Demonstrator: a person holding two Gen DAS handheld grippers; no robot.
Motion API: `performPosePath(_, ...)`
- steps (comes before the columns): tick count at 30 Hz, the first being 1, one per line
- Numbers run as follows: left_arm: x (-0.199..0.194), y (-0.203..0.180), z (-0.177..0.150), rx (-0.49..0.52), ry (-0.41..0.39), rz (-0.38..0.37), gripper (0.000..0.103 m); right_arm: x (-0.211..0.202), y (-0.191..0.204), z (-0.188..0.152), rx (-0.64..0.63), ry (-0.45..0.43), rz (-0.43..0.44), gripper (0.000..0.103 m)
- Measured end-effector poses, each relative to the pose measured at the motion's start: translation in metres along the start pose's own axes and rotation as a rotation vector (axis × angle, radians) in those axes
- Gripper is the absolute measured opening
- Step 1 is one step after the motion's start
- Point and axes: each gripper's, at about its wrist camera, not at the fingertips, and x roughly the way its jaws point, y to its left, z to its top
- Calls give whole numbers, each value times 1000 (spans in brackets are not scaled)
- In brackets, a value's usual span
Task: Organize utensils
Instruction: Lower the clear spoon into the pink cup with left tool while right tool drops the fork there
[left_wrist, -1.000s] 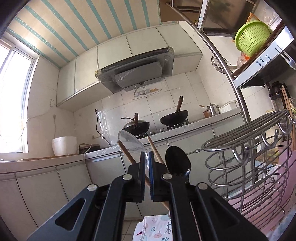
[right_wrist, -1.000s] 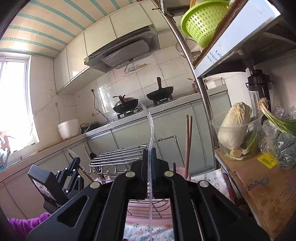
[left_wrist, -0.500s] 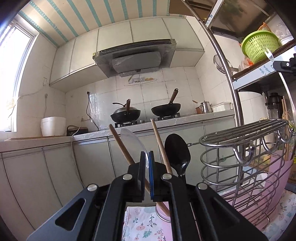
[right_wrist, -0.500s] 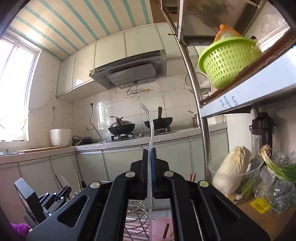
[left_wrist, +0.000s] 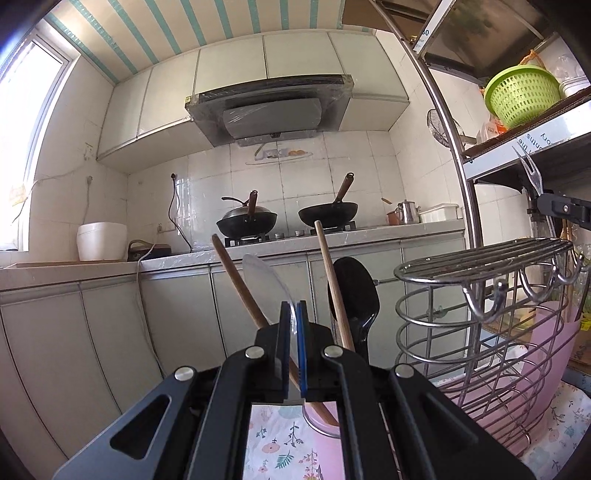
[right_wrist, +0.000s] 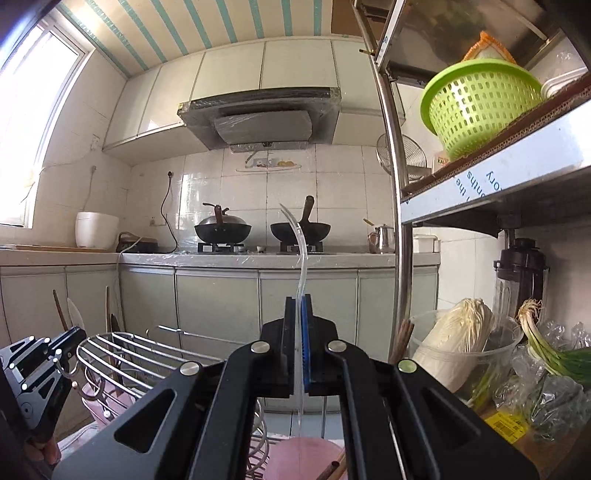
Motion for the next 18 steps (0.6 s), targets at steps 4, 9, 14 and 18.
performPosePath(4,0,1,1,-11,39,-15,3,-5,-5,-5,28,71,19,4)
performPosePath(9,-2,4,8,-44,97,-44,4,-6,-8,-10,28,174,33,4)
performPosePath(14,1,11,14,-88,192,-103,6,-13,-11,-9,41,237,48,22)
performPosePath(18,0,20,19,-139,253,-158,11,-24,-14,-6,65,258,49,33)
